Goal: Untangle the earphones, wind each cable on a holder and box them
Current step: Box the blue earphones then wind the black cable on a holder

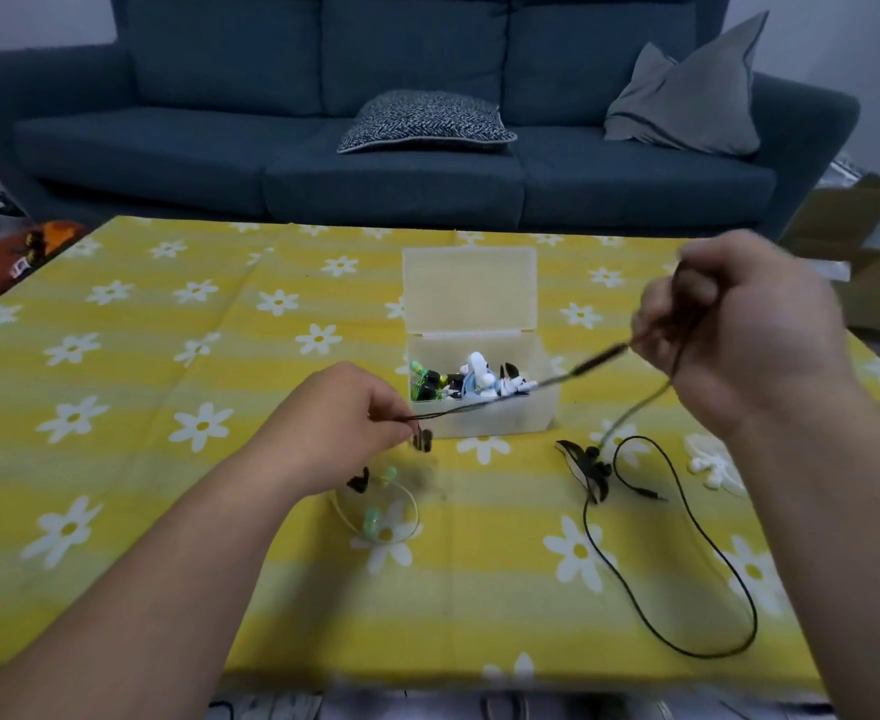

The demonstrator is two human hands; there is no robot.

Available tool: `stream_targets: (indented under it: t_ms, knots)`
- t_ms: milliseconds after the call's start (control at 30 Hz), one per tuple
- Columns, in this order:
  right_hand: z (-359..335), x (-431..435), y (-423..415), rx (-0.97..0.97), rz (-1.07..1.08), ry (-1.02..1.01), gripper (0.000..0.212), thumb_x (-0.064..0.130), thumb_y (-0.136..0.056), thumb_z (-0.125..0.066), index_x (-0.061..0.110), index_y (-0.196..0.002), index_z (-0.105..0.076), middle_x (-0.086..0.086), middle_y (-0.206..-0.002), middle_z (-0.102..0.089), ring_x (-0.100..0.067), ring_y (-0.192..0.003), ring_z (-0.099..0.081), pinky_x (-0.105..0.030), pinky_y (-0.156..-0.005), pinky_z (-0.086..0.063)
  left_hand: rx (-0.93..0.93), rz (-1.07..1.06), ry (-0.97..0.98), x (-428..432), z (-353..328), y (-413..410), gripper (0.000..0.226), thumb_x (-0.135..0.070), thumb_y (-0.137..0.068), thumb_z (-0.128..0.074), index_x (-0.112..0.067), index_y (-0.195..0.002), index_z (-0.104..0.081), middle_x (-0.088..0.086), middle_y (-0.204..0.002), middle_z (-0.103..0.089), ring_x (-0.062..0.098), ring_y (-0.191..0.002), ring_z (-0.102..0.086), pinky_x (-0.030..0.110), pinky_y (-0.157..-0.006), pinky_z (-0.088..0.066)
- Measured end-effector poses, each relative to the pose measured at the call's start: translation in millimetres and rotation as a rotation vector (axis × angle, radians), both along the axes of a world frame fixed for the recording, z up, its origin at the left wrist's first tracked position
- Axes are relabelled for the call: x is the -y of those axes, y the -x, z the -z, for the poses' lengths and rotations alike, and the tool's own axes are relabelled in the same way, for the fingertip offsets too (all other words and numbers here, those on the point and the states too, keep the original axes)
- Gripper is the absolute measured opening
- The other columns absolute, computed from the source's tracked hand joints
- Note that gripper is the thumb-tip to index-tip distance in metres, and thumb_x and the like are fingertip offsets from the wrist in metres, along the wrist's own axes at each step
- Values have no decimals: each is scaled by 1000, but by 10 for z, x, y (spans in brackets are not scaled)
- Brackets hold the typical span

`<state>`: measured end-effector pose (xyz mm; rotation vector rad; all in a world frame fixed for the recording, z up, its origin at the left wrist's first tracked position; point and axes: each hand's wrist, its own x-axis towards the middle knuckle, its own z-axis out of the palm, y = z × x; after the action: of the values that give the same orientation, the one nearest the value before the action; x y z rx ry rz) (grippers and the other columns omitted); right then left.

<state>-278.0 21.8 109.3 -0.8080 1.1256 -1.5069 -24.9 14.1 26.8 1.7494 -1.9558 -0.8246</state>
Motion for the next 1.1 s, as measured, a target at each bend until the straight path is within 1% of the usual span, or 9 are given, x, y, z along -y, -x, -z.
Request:
stream_targets:
  t_ms: [133,267,333,433,500,633,733,867,1100]
  knots:
    - [248,92,166,-1082,-138,-389,28,14,-85,-54,-1,-61,-58,-6,-45,-59,-26,-48,-49,-32,-54,-41,-61,-37,72,4,-25,13,8,-22,-86,-73,-26,-84,-80,-11,-77,-73,9,-78,-66,29,-70,-51]
    - [419,106,102,-1745,-306,-506,33,22,-84,-62,12,-56,-47,-2,-55,-45,-24,-52,-44,-27,-53,-36,-61,-5,79,-6,-37,49,8,-22,-86,-74,-28,-86,-80,-18,-73,-70,-1,-70,-62,17,-60,-42]
    - [436,71,-45,-1673,-300,-277,13,26,-86,-62,15,-79,-66,-2,-80,-63,-23,-74,-61,-32,-66,-51,-81,19,71,-14,-39,72,9,-21,-85,-75,-29,-85,-79,-21,-68,-68,-2,-67,-61,14,-57,-40]
    - [406,-38,-377,-1202,-480,-37,24,34,-85,-70,22,-106,-72,6,-104,-70,-12,-98,-66,-36,-89,-54,-130,48,64,-28,-48,114,10,-17,-85,-75,-26,-84,-80,-19,-67,-69,1,-63,-62,13,-56,-42]
    - [479,-95,-546,-1147,-607,-37,35,41,-81,-75,26,-112,-70,10,-106,-69,-6,-100,-64,-30,-90,-52,-173,73,71,-37,-64,135,10,-13,-84,-75,-22,-85,-80,-12,-70,-71,4,-62,-64,11,-56,-43]
    - [661,-66,-624,-1291,-551,15,18,33,-84,-73,17,-78,-69,-3,-73,-66,-16,-65,-57,-32,-65,-47,-263,88,32,-65,-107,151,11,-7,-86,-72,-16,-88,-78,-2,-72,-72,8,-62,-66,20,-62,-51]
    - [627,-34,-594,-1194,-497,14,24,27,-90,-66,7,-76,-70,-17,-79,-69,-32,-70,-60,-38,-64,-50,-282,85,17,-91,-130,118,26,-5,-85,-73,-24,-103,-71,-4,-84,-66,18,-72,-71,32,-72,-56]
    - [550,-15,-535,-1062,-457,-31,24,20,-92,-61,13,-72,-73,-8,-70,-71,-24,-65,-64,-36,-66,-52,-267,64,0,-114,-146,73,66,0,-81,-75,-41,-127,-51,-12,-112,-52,11,-75,-70,20,-61,-50]
    - [466,-8,-504,-923,-376,-127,31,18,-90,-58,11,-60,-63,-9,-64,-38,-17,-50,-29,-27,-52,-25,-236,36,29,-77,-111,13,36,11,-80,-65,-22,-94,-72,-4,-84,-68,4,-65,-58,22,-67,-52]
